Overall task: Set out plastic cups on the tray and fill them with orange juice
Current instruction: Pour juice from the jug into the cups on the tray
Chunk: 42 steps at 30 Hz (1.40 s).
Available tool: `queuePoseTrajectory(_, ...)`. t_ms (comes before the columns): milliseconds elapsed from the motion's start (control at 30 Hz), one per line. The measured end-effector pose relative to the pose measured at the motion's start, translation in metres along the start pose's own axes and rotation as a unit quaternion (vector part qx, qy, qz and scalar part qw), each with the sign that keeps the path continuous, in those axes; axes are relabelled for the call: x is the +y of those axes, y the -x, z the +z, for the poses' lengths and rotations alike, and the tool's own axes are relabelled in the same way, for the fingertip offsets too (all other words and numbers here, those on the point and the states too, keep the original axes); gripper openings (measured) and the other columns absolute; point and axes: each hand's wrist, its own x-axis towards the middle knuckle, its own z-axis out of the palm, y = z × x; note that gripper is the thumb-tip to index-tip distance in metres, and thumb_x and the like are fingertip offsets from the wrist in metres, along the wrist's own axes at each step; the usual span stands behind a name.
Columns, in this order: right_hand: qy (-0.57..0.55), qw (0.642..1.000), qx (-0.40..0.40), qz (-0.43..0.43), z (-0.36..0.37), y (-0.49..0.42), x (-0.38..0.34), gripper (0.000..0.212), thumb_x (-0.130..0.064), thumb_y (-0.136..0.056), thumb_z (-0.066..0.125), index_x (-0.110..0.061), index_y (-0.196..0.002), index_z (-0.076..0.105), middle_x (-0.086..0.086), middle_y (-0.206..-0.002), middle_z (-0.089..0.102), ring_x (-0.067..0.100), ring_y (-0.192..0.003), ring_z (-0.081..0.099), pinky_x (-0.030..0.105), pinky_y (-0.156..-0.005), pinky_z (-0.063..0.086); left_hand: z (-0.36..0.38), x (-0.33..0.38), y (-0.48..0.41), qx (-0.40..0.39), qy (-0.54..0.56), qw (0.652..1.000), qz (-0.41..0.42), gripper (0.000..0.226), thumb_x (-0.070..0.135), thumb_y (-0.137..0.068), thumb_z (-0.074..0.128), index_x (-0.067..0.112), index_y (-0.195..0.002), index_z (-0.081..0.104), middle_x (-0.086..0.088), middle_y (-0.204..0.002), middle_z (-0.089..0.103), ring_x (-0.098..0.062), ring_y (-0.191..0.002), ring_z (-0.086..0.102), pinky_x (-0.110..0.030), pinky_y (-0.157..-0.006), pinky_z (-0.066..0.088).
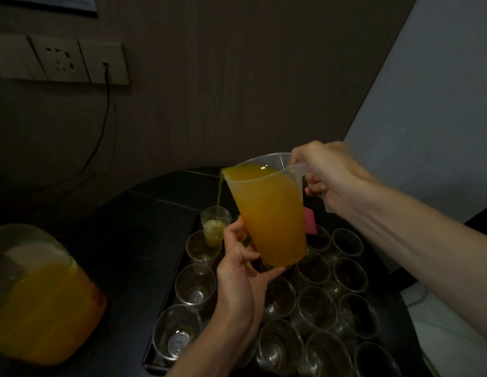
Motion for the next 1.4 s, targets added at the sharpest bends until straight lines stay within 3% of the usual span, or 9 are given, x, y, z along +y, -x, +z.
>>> queuePoseTrajectory(167,0.004,1.000,-0.008,-0.006,-0.0005,0.0028,-0.0003,0.012,-0.006,-0.079,0.065,-0.004,-0.091,0.062,0.000,-0.051,0.041,0.006,-0.028,0.032,0.026,-0.042,0.033,0.0044,0.0007,0.0022,0.017,-0.005,1.000,0.001,0.053,0.004,-0.081,0.039,0.024,-0.126,0.058,0.004,-0.129,0.057,-0.025,-0.120,0.055,-0.071,-0.091,0.050)
queuePoseTrajectory(367,0.013,1.000,-0.011,-0.007,0.0007,0.0029,-0.0031,0.010,-0.007,-0.080,0.066,-0.006,-0.089,0.061,0.000,-0.053,0.042,0.005,-0.030,0.033,0.024,-0.042,0.035,0.0053,0.0018,0.0036,0.016,-0.006,1.000,0.001,0.057,0.009,-0.075,0.044,0.027,-0.128,0.058,0.006,-0.127,0.059,-0.023,-0.119,0.057,-0.069,-0.090,0.052)
queuePoseTrajectory(533,0.012,1.000,-0.012,0.001,0.0013,0.0014,-0.0034,0.008,-0.006,-0.081,0.065,-0.007,-0.082,0.057,0.000,-0.053,0.042,0.005,-0.027,0.033,0.025,-0.045,0.034,0.0070,0.0033,0.0041,0.028,0.000,1.000,-0.002,0.056,-0.003,-0.086,0.032,0.025,-0.128,0.057,0.002,-0.131,0.057,-0.025,-0.120,0.056,-0.069,-0.089,0.053)
queuePoseTrajectory(633,0.015,1.000,-0.007,0.000,0.0017,0.0006,-0.0037,0.011,-0.006,-0.081,0.066,-0.007,-0.076,0.056,0.001,-0.052,0.041,0.006,-0.029,0.033,0.026,-0.045,0.034,0.0066,0.0020,0.0043,0.023,-0.001,1.000,-0.003,0.053,0.003,-0.084,0.037,0.026,-0.127,0.058,0.003,-0.130,0.058,-0.025,-0.120,0.057,-0.069,-0.089,0.053)
queuePoseTrajectory(733,0.022,1.000,-0.006,-0.001,0.0009,0.0000,-0.0041,0.012,-0.006,-0.082,0.066,-0.007,-0.075,0.056,0.001,-0.054,0.042,0.008,-0.033,0.034,0.026,-0.046,0.034,0.0063,0.0004,0.0054,0.018,0.002,1.000,-0.001,0.054,0.009,-0.076,0.045,0.028,-0.125,0.059,0.005,-0.130,0.058,-0.026,-0.121,0.056,-0.069,-0.089,0.053)
queuePoseTrajectory(867,0.006,1.000,-0.013,-0.008,0.0001,-0.0001,-0.0024,0.009,-0.006,-0.083,0.064,-0.006,-0.078,0.057,0.001,-0.053,0.042,0.006,-0.027,0.034,0.028,-0.048,0.035,0.0074,0.0011,0.0067,0.024,0.003,1.000,0.001,0.052,0.002,-0.085,0.035,0.026,-0.125,0.057,0.003,-0.130,0.056,-0.026,-0.121,0.055,-0.071,-0.092,0.050)
queuePoseTrajectory(1067,0.018,1.000,-0.006,-0.012,0.0014,0.0032,-0.0048,0.010,-0.006,-0.081,0.067,-0.008,-0.079,0.058,0.002,-0.054,0.045,0.007,-0.032,0.036,0.028,-0.047,0.036,0.0024,-0.0042,0.0010,0.021,-0.007,1.000,0.005,0.060,0.015,-0.066,0.045,0.030,-0.122,0.059,0.005,-0.130,0.055,-0.023,-0.119,0.054,-0.069,-0.089,0.052)
queuePoseTrajectory(1167,0.013,1.000,-0.003,-0.015,0.0010,0.0032,-0.0047,0.010,-0.007,-0.079,0.068,-0.008,-0.080,0.058,0.002,-0.054,0.044,0.007,-0.030,0.036,0.028,-0.046,0.036,0.0013,-0.0063,-0.0006,0.025,-0.004,1.000,0.008,0.048,0.011,-0.078,0.044,0.033,-0.117,0.061,0.007,-0.130,0.054,-0.021,-0.117,0.055,-0.064,-0.084,0.057)
queuePoseTrajectory(1400,0.016,1.000,-0.001,-0.008,0.0010,0.0018,-0.0061,0.010,-0.006,-0.082,0.067,-0.006,-0.079,0.058,0.003,-0.054,0.043,0.007,-0.027,0.035,0.027,-0.046,0.037,0.0070,-0.0006,0.0059,0.030,-0.010,0.999,-0.002,0.054,-0.001,-0.087,0.030,0.027,-0.124,0.058,0.005,-0.131,0.054,-0.022,-0.118,0.054,-0.067,-0.089,0.053)
